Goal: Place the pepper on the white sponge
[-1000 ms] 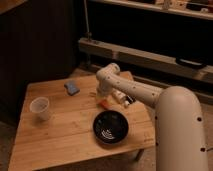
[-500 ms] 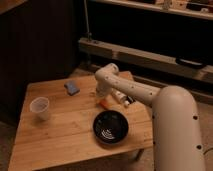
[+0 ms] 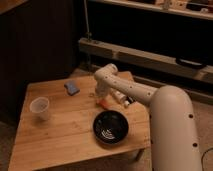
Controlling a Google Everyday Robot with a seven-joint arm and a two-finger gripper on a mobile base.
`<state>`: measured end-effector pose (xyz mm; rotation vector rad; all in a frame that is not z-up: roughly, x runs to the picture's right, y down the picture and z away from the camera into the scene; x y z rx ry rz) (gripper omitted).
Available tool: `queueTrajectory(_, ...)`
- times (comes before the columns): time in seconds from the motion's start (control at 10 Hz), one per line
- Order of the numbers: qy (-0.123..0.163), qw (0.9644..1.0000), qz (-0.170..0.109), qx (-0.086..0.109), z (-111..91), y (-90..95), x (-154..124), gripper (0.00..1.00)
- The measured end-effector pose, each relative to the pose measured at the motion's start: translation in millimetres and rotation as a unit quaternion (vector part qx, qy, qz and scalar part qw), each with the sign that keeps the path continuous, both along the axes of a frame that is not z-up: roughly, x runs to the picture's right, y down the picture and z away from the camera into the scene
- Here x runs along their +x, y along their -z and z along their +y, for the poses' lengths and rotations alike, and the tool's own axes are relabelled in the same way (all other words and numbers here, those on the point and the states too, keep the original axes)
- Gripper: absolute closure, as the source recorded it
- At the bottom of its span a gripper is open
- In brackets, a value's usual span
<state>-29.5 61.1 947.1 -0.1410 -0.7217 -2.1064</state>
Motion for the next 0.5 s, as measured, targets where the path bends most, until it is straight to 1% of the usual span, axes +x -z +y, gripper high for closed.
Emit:
queueTrajectory(0.3, -0.004, 1.0, 0.002, 0.001, -5.0, 2.8, 2.9, 0.73)
queueTrajectory(0.5, -0.002, 0.9999, -0.001, 0.011, -30.0, 13.0, 5.9, 0.73)
